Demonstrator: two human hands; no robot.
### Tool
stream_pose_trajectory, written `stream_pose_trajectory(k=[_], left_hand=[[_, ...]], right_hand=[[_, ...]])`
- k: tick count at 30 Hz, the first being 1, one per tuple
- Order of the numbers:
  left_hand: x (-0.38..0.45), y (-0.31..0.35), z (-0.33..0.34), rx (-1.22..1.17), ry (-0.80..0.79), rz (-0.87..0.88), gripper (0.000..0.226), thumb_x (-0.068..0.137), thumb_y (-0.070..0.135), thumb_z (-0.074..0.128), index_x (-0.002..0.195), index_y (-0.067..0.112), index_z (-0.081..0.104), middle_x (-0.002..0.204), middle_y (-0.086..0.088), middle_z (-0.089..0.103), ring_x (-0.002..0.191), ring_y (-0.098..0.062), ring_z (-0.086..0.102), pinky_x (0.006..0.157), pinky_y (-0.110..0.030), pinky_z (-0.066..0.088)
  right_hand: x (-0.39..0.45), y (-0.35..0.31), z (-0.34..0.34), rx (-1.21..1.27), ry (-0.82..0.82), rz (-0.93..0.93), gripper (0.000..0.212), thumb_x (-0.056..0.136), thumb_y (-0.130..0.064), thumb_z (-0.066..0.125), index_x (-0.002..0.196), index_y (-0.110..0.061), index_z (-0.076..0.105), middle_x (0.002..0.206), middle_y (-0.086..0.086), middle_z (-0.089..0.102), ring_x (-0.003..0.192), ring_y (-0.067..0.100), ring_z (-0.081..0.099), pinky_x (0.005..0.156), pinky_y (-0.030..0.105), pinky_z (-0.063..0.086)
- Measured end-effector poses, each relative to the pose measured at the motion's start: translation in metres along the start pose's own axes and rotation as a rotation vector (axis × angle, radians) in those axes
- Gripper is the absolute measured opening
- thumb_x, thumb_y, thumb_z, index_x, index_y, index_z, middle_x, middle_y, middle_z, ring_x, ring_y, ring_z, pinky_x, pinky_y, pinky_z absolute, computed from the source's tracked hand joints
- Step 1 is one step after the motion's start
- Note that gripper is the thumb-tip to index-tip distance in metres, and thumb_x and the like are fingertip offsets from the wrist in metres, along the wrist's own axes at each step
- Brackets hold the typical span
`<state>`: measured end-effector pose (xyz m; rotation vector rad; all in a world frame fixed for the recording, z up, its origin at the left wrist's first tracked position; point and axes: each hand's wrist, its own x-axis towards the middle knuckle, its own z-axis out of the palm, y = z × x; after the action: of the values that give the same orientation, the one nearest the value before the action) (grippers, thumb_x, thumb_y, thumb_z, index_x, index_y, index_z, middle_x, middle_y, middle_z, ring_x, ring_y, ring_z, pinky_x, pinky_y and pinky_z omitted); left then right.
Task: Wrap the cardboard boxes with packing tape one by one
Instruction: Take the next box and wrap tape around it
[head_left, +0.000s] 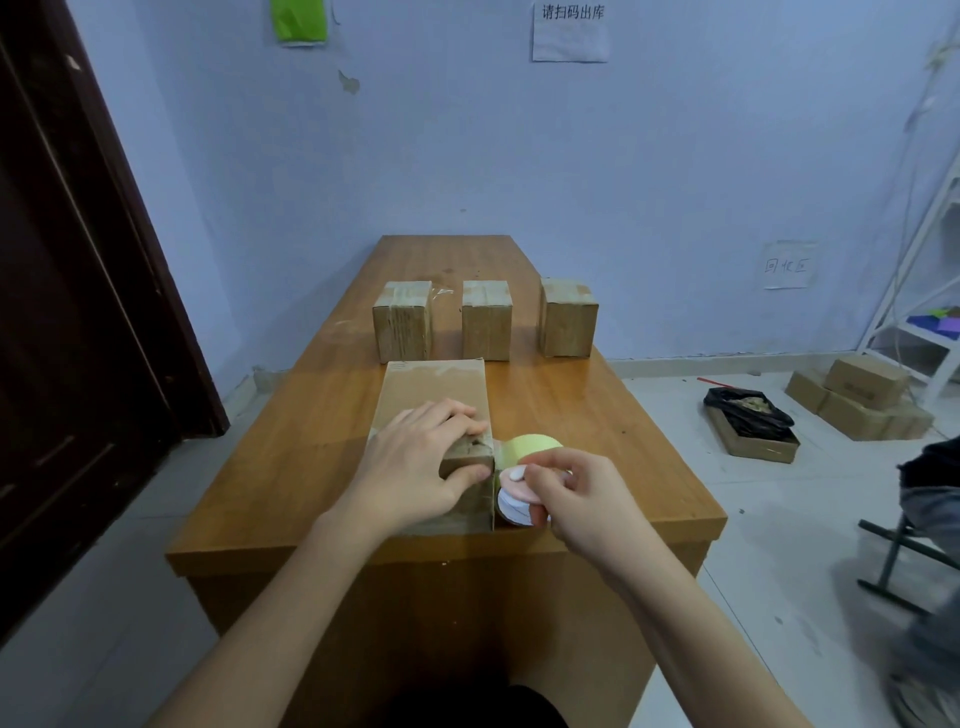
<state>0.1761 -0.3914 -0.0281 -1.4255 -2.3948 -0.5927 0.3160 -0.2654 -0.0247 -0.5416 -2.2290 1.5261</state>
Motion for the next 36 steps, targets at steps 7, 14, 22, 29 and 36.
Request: stream_pose_trajectory(k=[7, 14, 22, 29, 36], left_hand=[[0.0, -0.002, -0.001, -0.013, -0.025, 0.0, 0.047, 0.085, 0.048, 0.06, 0.128, 0.031, 0.052, 0.133, 0.019, 0.045, 0.122, -0.004, 0.039, 0.094, -0.023, 0.027], [-0.001, -0.003, 0.001, -0.009, 0.003, 0.011, 0.046, 0.084, 0.048, 0.061, 0.126, 0.031, 0.054, 0.131, 0.019, 0.047, 0.119, -0.004, 0.041, 0.09, -0.021, 0.027], [-0.001, -0.006, 0.004, 0.003, 0.043, 0.012, 0.045, 0.082, 0.048, 0.063, 0.123, 0.031, 0.057, 0.128, 0.019, 0.05, 0.116, -0.006, 0.046, 0.088, -0.024, 0.032], [-0.002, -0.004, 0.004, 0.013, 0.061, -0.008, 0.044, 0.081, 0.048, 0.064, 0.122, 0.031, 0.059, 0.127, 0.02, 0.051, 0.114, -0.006, 0.047, 0.085, -0.023, 0.031], [0.0, -0.003, 0.003, 0.011, 0.006, -0.033, 0.047, 0.083, 0.054, 0.057, 0.125, 0.035, 0.053, 0.131, 0.022, 0.045, 0.119, -0.007, 0.044, 0.092, -0.031, 0.039]], right_hand=[[-0.001, -0.008, -0.018, 0.29, 0.065, 0.047, 0.009, 0.096, -0.019, 0.05, 0.101, -0.012, 0.055, 0.053, 0.0, 0.061, 0.037, 0.007, 0.039, 0.035, 0.018, 0.029], [0.008, -0.003, -0.034, 0.37, 0.099, 0.07, 0.026, 0.094, -0.041, 0.053, 0.101, -0.016, 0.056, 0.05, -0.003, 0.053, 0.035, 0.006, 0.033, 0.034, 0.017, 0.025], [0.02, 0.023, -0.059, 0.263, 0.224, 0.054, 0.009, 0.095, -0.026, 0.054, 0.096, -0.017, 0.054, 0.053, -0.004, 0.05, 0.038, 0.003, 0.036, 0.037, 0.017, 0.028], [0.042, 0.045, -0.061, 0.181, 0.272, 0.238, 0.011, 0.096, -0.015, 0.041, 0.107, -0.014, 0.045, 0.072, 0.008, 0.064, 0.048, 0.009, 0.049, 0.039, 0.018, 0.037], [0.069, 0.074, -0.059, -0.459, 0.248, 0.289, 0.024, 0.1, -0.021, 0.035, 0.104, 0.001, 0.045, 0.086, 0.015, 0.061, 0.078, 0.03, 0.06, 0.075, 0.04, 0.051]])
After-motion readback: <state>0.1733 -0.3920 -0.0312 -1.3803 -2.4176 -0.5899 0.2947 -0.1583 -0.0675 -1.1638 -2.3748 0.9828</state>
